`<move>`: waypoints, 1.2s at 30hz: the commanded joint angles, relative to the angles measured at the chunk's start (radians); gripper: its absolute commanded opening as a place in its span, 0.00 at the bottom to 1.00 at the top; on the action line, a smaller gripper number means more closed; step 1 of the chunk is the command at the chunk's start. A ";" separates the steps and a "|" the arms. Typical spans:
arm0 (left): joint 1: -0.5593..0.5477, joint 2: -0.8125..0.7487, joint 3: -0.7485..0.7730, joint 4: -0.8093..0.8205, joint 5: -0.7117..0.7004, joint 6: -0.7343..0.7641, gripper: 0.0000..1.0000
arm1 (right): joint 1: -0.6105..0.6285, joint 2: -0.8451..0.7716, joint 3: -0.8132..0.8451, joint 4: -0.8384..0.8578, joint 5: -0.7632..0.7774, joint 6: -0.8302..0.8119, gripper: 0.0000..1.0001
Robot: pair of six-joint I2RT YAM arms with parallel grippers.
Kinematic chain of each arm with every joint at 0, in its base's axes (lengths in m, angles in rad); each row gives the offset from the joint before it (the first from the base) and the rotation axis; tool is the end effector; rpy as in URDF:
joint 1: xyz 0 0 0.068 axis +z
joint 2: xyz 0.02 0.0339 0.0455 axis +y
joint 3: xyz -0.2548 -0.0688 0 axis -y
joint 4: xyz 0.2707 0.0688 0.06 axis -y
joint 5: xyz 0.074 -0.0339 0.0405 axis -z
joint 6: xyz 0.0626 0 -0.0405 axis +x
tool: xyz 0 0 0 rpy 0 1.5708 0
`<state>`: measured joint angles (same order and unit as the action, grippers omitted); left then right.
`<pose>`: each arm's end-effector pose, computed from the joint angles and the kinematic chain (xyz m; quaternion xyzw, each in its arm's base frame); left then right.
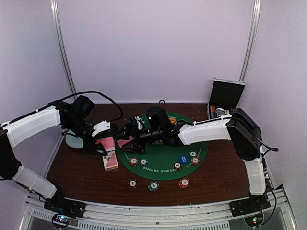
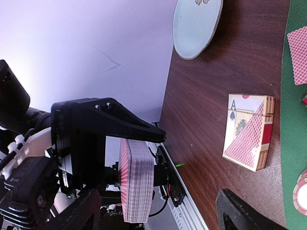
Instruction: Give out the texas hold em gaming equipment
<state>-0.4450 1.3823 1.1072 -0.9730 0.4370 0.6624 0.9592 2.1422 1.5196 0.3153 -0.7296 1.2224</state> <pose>0.2508 -0.1490 0.2240 0.5363 0.8013 -0.1957 0.1791 0.2688 0.4560 0.1822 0.1099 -0.7750 -0.6223 0.0006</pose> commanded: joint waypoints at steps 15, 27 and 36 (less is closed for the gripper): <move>0.005 0.029 0.068 0.008 0.048 -0.032 0.24 | 0.041 0.120 0.133 0.127 -0.081 0.099 0.82; 0.005 0.052 0.077 0.008 0.050 -0.036 0.23 | 0.048 0.224 0.286 0.032 -0.134 0.088 0.82; 0.005 0.046 0.085 0.008 0.058 -0.039 0.23 | 0.042 0.255 0.314 -0.004 -0.144 0.088 0.79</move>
<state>-0.4450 1.4281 1.1553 -0.9737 0.4606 0.6331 1.0031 2.3817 1.8145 0.3264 -0.8581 1.3140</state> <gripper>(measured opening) 0.681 0.797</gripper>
